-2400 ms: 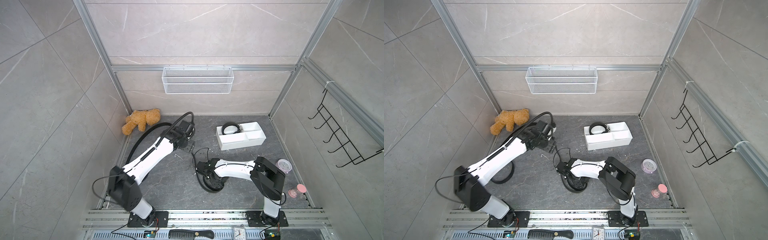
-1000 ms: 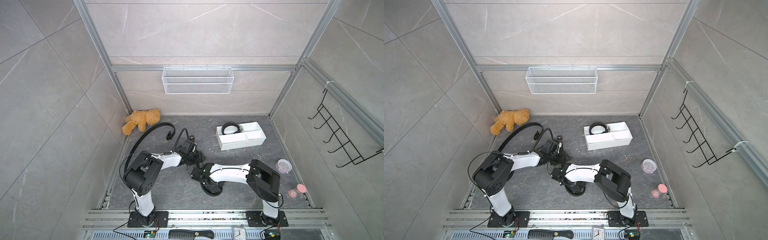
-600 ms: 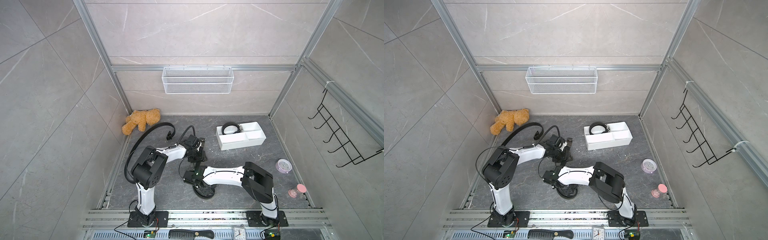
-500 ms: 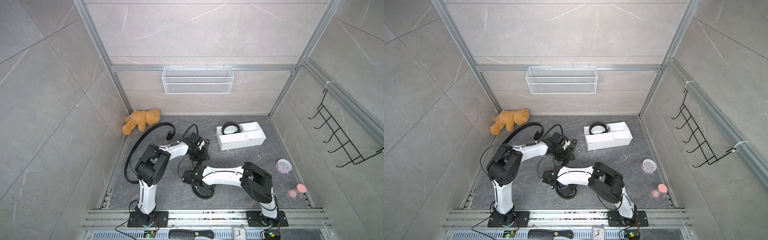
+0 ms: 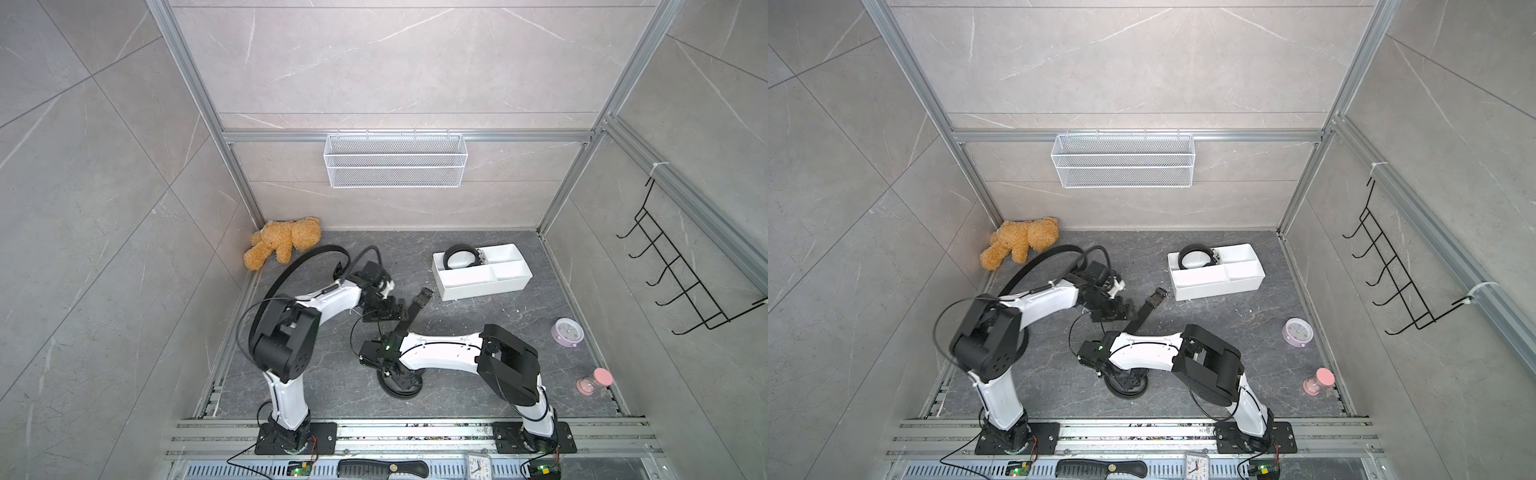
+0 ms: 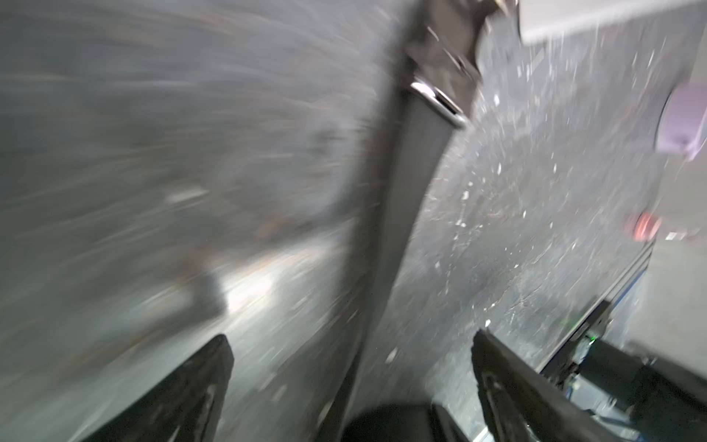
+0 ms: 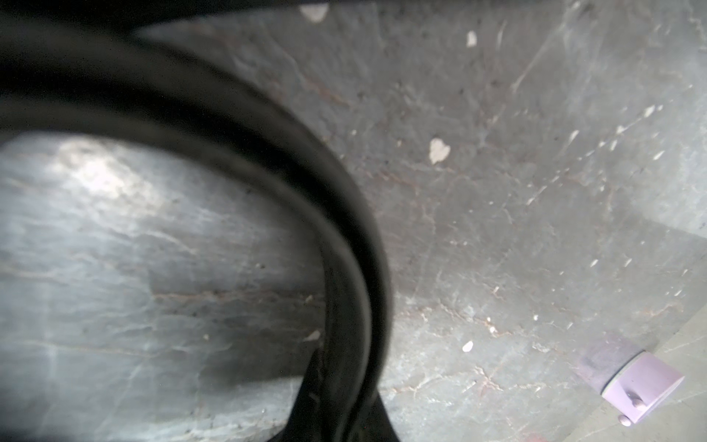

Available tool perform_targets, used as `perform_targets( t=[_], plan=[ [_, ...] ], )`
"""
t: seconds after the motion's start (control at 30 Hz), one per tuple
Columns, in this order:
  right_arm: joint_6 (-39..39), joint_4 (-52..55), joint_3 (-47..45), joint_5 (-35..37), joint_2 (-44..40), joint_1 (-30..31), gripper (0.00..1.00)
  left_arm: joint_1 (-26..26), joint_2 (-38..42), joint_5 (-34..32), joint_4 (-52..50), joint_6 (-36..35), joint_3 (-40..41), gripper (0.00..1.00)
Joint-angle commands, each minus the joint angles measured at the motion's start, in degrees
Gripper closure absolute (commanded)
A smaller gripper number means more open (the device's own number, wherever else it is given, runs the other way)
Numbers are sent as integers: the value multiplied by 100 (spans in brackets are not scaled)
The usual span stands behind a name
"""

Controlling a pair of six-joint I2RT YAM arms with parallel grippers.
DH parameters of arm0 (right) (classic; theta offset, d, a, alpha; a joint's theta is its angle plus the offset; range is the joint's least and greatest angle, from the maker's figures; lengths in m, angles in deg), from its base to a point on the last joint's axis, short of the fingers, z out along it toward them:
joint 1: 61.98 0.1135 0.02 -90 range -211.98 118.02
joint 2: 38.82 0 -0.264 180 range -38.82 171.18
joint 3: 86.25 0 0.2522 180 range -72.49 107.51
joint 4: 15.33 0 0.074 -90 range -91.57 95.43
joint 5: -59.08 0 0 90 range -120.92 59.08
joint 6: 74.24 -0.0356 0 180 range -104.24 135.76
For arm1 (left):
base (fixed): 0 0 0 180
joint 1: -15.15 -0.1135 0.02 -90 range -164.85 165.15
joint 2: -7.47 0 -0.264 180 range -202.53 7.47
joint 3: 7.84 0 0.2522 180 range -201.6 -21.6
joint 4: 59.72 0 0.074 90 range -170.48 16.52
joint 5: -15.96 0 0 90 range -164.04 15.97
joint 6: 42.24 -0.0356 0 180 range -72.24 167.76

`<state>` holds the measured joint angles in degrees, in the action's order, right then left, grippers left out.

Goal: Place the belts into the storage roll
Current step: Roll the belt at the center of the board.

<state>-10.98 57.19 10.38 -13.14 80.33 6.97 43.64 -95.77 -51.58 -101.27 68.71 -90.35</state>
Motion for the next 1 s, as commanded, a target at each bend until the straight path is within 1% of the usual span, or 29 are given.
perform_targets(
  t=[0.0, 0.1, 0.17, 0.23, 0.3, 0.4, 0.43, 0.5, 0.57, 0.67, 0.73, 0.8, 0.83, 0.97],
  plan=[
    [89, -989, -202, -607, 449, 91, 91, -605, 1012, -542, 422, 203, -47, 0],
    [138, -966, -166, -628, 486, 85, 91, -1038, 1507, -711, 420, 365, 195, 0],
    [152, -957, -157, -668, 494, 84, 91, -1126, 1876, -831, 270, 409, 448, 1],
    [156, -958, -165, -705, 477, 83, 91, -1126, 2247, -847, 1, 507, 839, 5],
    [147, -964, -187, -723, 451, 81, 91, -1090, 2669, -552, 9, 985, 1645, 13],
    [117, -984, -218, -729, 409, 84, 90, -838, 3511, -246, 450, 1798, 3012, 22],
    [100, -998, -234, -737, 392, 81, 89, -737, 3777, -219, 558, 1999, 3304, 24],
    [66, -1032, -271, -743, 351, 83, 89, -488, 4409, -331, 459, 2293, 3698, 26],
    [34, -1076, -317, -773, 290, 77, 88, -343, 4943, -408, 281, 2547, 3974, 28],
    [-28, -1155, -356, -833, 221, 73, 88, -186, 5696, -288, 402, 3013, 4531, 27],
    [-67, -1166, -310, -866, 237, 73, 88, -54, 5897, -231, 608, 3200, 4763, 24],
    [-102, -1122, -197, -907, 298, 75, 88, 140, 5848, -174, 872, 3312, 4832, 22],
    [-115, -1089, -142, -913, 331, 73, 88, 249, 5750, -191, 946, 3304, 4800, 22],
    [-182, -983, 64, -944, 447, 75, 88, 833, 4975, -650, 899, 3004, 4444, 22]
  ],
)
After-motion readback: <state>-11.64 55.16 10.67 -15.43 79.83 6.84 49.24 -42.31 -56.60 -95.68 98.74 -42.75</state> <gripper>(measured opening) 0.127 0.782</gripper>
